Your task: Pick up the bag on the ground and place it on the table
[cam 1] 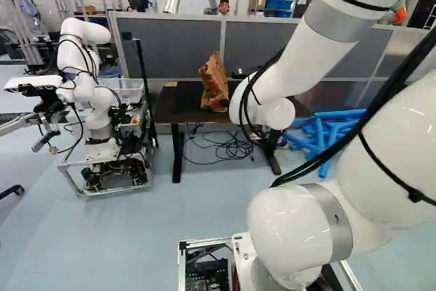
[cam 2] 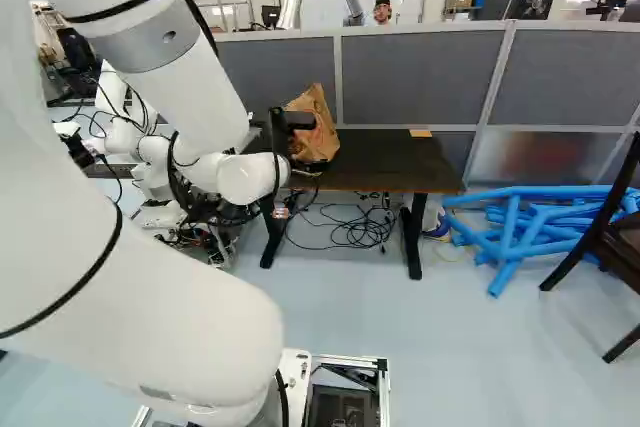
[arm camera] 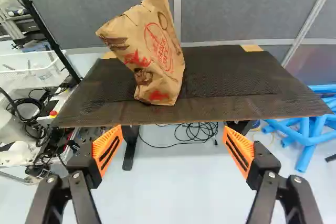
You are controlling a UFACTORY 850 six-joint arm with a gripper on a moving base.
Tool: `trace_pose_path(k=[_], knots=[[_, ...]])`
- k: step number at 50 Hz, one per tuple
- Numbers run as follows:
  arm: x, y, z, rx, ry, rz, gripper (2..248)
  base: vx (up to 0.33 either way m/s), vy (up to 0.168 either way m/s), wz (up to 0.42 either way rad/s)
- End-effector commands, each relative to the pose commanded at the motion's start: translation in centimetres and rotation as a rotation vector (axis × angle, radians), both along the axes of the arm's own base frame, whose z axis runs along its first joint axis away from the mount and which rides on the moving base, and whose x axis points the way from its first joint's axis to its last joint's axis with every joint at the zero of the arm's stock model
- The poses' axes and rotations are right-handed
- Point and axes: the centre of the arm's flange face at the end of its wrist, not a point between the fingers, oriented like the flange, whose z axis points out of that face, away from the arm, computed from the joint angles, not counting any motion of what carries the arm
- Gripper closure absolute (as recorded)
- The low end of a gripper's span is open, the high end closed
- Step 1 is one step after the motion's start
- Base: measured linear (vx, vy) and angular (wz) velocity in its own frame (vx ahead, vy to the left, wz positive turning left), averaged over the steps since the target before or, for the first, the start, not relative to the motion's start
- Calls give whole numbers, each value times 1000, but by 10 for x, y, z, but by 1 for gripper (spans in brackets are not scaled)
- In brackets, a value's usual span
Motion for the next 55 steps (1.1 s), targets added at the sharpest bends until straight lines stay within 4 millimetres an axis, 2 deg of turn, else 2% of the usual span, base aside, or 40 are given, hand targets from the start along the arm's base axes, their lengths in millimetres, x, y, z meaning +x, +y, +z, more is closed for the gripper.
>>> trace_pose_path(k=[28, 55], knots=[[-39, 2, -20, -30, -65, 23, 3, 0, 0, 0], [-53, 3, -27, -39, -88, 31, 3, 0, 0, 0]])
